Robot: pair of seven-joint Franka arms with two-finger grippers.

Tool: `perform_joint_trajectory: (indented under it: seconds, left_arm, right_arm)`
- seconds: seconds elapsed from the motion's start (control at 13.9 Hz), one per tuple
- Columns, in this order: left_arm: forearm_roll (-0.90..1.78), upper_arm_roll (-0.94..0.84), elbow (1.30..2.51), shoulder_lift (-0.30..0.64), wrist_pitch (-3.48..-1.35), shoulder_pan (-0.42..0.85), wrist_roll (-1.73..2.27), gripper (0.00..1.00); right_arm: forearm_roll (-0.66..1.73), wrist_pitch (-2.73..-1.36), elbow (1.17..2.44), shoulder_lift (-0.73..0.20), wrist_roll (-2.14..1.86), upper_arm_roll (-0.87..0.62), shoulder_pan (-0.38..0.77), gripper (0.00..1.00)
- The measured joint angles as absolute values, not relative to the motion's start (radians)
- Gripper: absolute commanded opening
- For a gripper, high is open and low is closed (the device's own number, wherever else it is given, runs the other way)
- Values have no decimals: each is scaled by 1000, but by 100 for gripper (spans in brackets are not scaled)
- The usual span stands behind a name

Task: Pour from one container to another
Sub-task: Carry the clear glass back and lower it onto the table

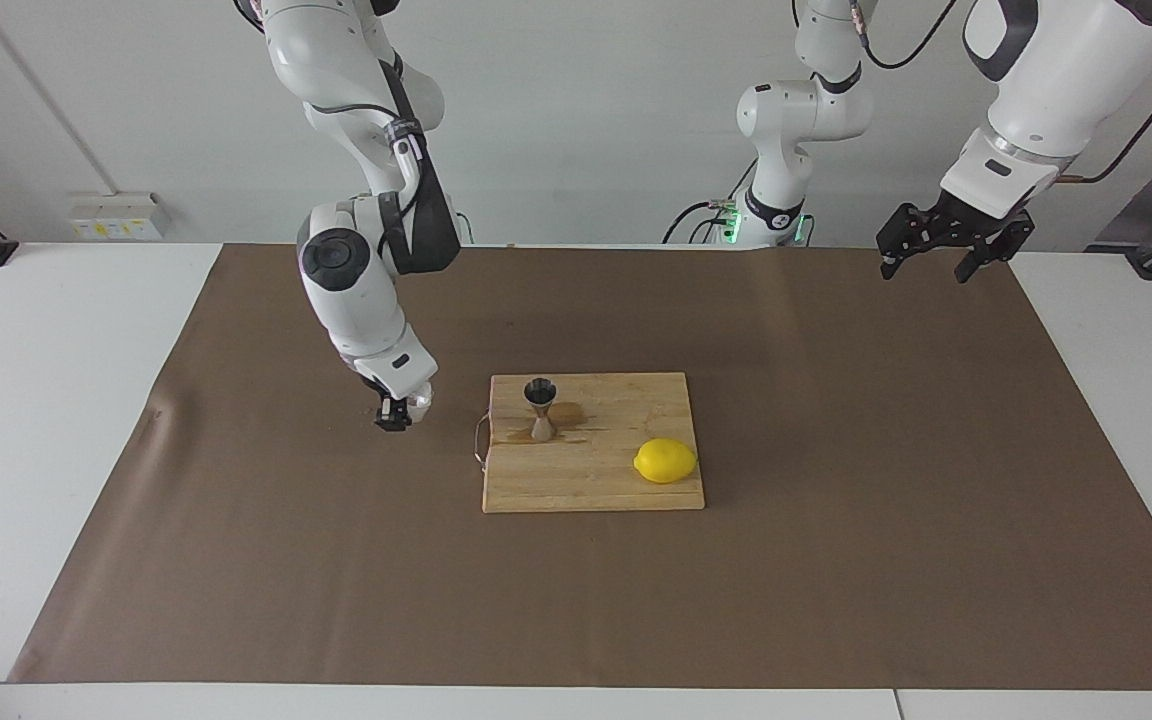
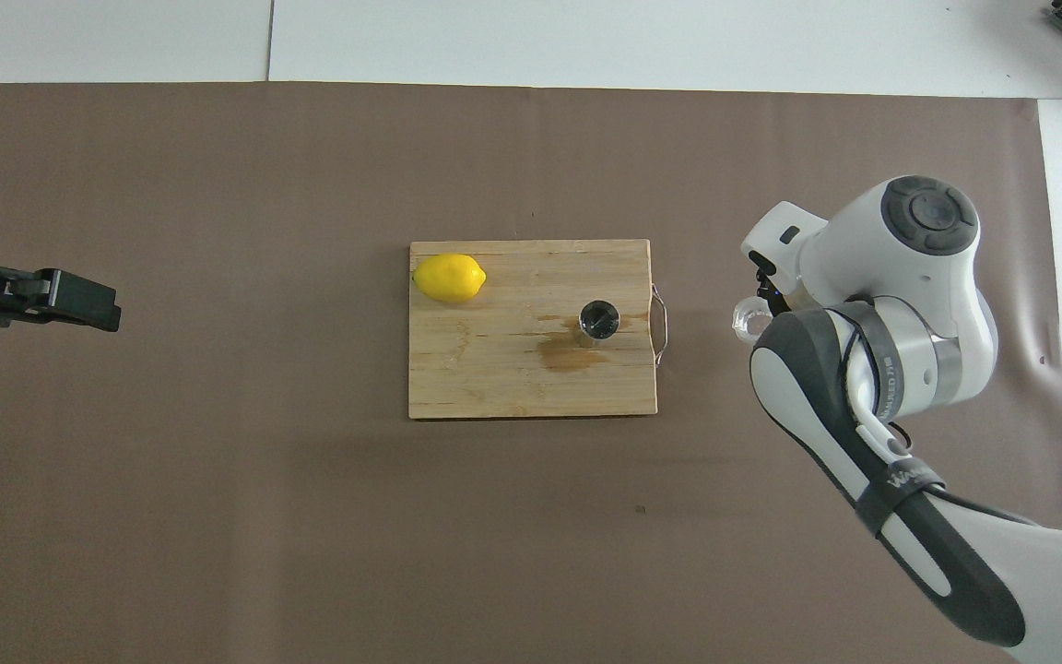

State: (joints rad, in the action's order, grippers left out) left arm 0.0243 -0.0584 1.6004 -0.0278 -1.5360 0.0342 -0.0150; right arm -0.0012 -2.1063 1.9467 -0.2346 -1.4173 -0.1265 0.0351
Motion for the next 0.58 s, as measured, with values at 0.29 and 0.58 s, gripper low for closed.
perform_joint_trajectory:
  seconds: [0.29,0.58]
  left_arm:
    - [24,-58,1600,-28,-1536,34,-15,100]
    - [24,-58,1600,-28,-1536,34,-15,100]
  right_arm:
    - [80,-2167,2013,-234,-1557,-126,-36,0]
    - [143,-2195,2059,-235,-1649,-126,-72,0]
